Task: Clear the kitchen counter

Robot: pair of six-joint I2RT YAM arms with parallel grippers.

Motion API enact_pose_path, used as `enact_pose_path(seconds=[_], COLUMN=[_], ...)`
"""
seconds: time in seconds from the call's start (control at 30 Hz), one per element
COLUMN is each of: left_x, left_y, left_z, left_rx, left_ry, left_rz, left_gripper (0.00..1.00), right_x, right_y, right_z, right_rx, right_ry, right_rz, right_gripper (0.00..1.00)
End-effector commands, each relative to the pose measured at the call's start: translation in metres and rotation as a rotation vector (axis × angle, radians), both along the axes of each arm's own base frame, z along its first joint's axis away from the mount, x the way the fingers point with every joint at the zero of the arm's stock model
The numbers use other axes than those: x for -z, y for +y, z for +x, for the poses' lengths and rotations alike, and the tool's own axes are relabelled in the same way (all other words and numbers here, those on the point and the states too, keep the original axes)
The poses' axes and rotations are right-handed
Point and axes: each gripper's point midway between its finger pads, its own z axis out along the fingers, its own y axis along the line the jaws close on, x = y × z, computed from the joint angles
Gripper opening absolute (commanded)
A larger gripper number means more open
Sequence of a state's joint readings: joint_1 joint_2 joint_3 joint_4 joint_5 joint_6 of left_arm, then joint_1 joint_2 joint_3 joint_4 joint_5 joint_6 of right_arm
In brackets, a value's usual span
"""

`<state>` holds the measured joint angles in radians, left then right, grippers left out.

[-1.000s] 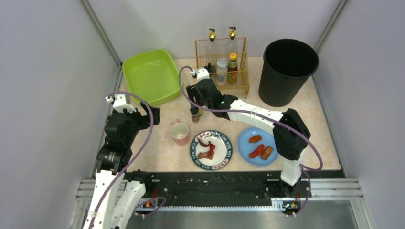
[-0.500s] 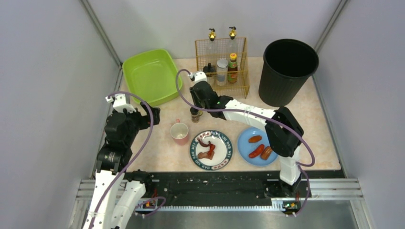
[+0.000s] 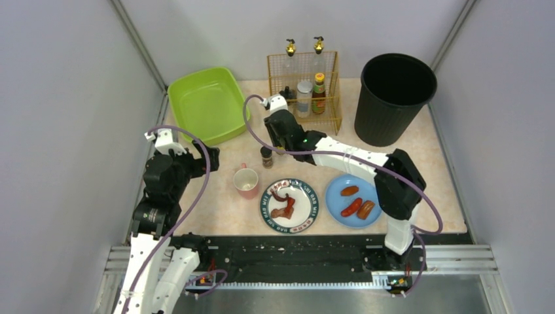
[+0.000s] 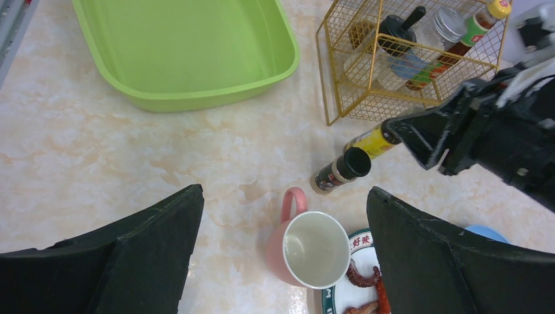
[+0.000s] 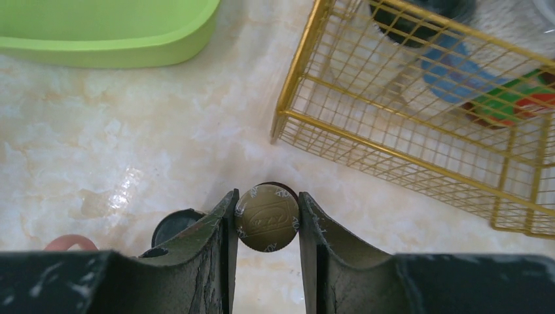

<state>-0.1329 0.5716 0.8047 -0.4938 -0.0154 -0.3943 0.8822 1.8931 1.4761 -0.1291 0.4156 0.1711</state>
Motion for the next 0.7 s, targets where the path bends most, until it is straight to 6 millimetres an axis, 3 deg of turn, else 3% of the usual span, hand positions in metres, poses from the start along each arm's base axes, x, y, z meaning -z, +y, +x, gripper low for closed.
enact_pose_path(seconds=[0.0, 0.23, 0.4, 0.67], left_x=[-0.010, -0.008, -0.008, -0.008], left_y=[-0.001, -0.001, -0.001, -0.001], left_z=[0.001, 0.002, 0.002, 0.003], left_rx=[0.002, 0.005, 0.005, 0.005], left_ry=[-0.038, -0.033, -0.032, -0.032], left_rz=[-0.011, -0.011, -0.011, -0.011], left_gripper=[0.99, 0.99, 0.99, 0.99], right_x=[-0.111, -0.160, -0.187, -0.194], right_y=[-0.016, -0.053, -0.084, -0.123], right_z=[-0.002, -0.003, 0.012, 0.057], right_rx=[0.025, 0.070, 0.119, 0.212], right_ry=[-0.211, -0.268, -0.294, -0.295], right_rz=[0.110, 0.129, 0.154, 0.163], right_gripper=[0.00, 0.00, 0.00, 0.00])
